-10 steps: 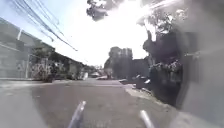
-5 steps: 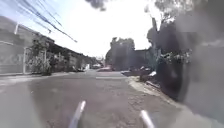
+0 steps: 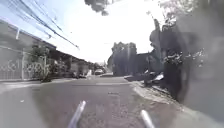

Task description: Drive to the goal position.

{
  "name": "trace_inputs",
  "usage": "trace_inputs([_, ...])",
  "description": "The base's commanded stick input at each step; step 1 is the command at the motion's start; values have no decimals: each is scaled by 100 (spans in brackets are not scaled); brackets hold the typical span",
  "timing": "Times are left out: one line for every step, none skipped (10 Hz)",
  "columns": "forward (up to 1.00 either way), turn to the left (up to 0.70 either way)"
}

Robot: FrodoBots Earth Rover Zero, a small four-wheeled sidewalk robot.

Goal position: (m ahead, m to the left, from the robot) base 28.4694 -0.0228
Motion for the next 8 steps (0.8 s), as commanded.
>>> trace_inputs([85,-6])
trace_inputs([85,-34])
trace_inputs([85,-34])
trace_inputs([85,-34])
trace_inputs([85,-34])
trace_inputs([85,-34])
trace_inputs([85,-31])
trace_inputs([85,-14])
